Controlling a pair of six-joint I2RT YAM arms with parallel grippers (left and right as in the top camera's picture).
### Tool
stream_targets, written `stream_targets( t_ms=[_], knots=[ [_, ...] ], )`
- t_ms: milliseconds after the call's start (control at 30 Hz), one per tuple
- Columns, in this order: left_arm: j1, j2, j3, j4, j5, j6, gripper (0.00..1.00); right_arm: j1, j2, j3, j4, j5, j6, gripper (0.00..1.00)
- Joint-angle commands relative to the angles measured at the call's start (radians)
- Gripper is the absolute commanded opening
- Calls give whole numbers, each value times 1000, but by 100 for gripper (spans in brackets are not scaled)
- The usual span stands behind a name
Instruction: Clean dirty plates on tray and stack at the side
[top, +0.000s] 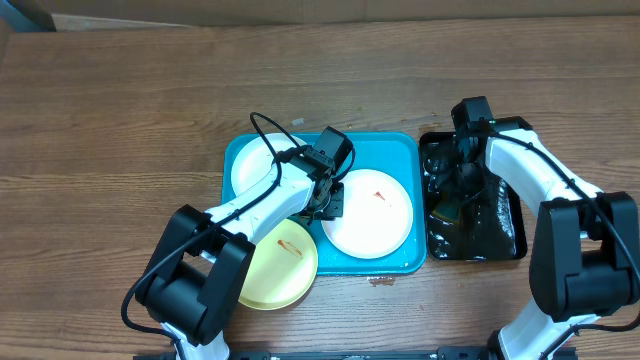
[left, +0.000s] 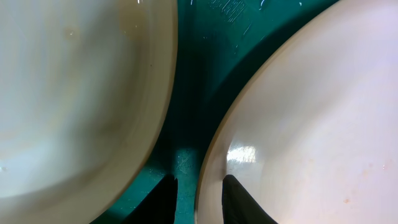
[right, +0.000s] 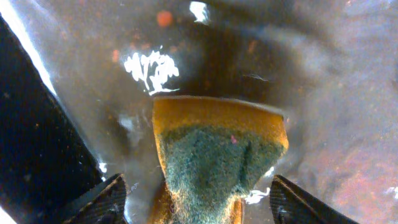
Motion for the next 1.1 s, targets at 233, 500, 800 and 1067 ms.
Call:
stream_targets(
  t_ms=[233, 500, 800, 1067],
  knots=[
    [5, 16, -5, 1, -2, 1, 27, -6, 1, -35, 13, 6, 38, 57],
    [5, 16, -5, 1, -2, 1, 28, -6, 1, -27, 13, 6, 36, 4],
    [5, 16, -5, 3, -2, 1, 31, -6, 1, 129, -166, 29, 18, 4],
    [5, 16, -5, 4, -2, 1, 9, 2, 1, 129, -206, 204, 26, 4]
  ],
)
